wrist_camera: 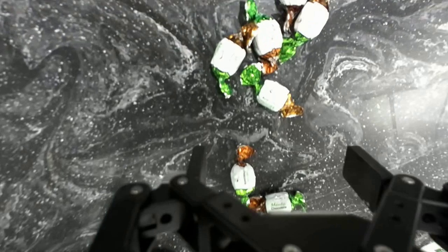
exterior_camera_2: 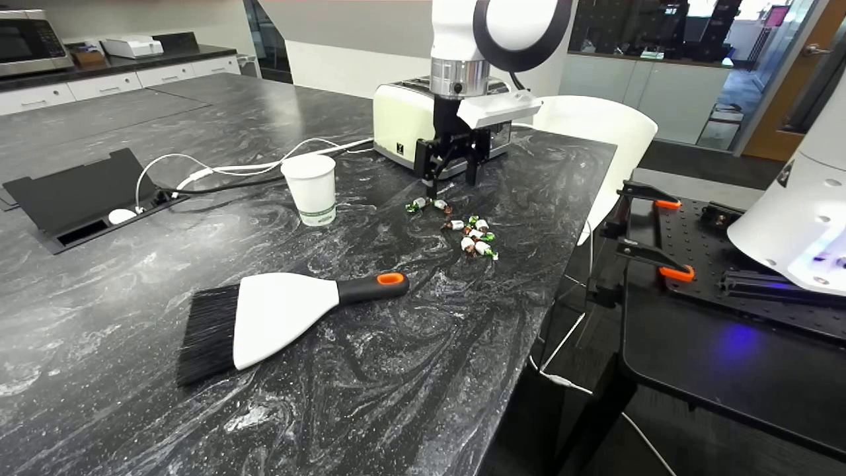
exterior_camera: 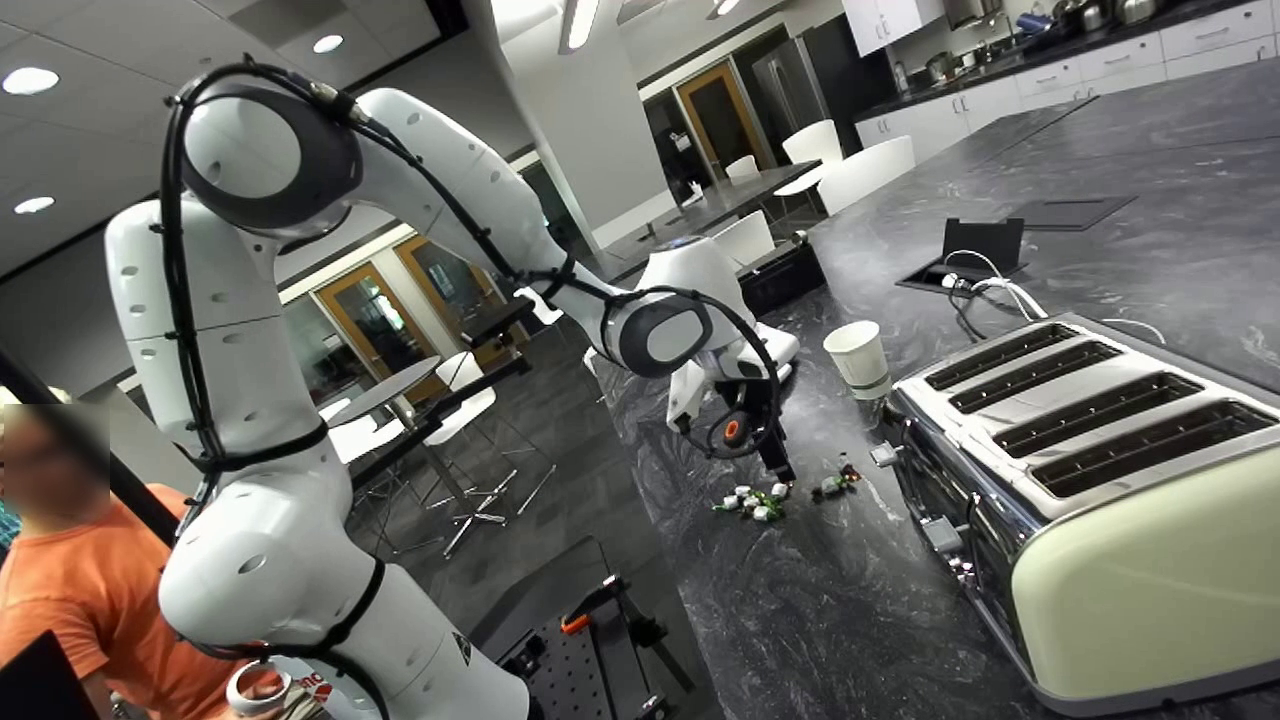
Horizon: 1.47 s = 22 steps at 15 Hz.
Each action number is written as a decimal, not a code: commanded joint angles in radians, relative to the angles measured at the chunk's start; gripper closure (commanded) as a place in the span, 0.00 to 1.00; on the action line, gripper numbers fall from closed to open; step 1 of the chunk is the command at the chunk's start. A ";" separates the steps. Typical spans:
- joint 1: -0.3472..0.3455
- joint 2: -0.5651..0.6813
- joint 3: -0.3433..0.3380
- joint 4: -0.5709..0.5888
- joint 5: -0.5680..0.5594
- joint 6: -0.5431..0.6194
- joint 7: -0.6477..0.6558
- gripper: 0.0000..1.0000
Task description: Place three sweets in the cup
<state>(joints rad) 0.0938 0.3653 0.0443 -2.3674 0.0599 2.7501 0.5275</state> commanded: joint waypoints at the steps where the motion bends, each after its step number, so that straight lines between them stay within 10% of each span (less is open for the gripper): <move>1: -0.011 0.052 -0.010 0.043 0.095 0.002 -0.067 0.00; 13: 0.180 0.155 -0.198 0.064 0.064 0.212 0.083 0.00; 14: 0.204 0.161 -0.220 0.063 0.062 0.224 0.100 0.25; 22: 0.339 0.192 -0.339 0.066 0.046 0.236 0.176 0.81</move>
<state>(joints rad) 0.3881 0.5432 -0.2526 -2.3091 0.1244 2.9649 0.6570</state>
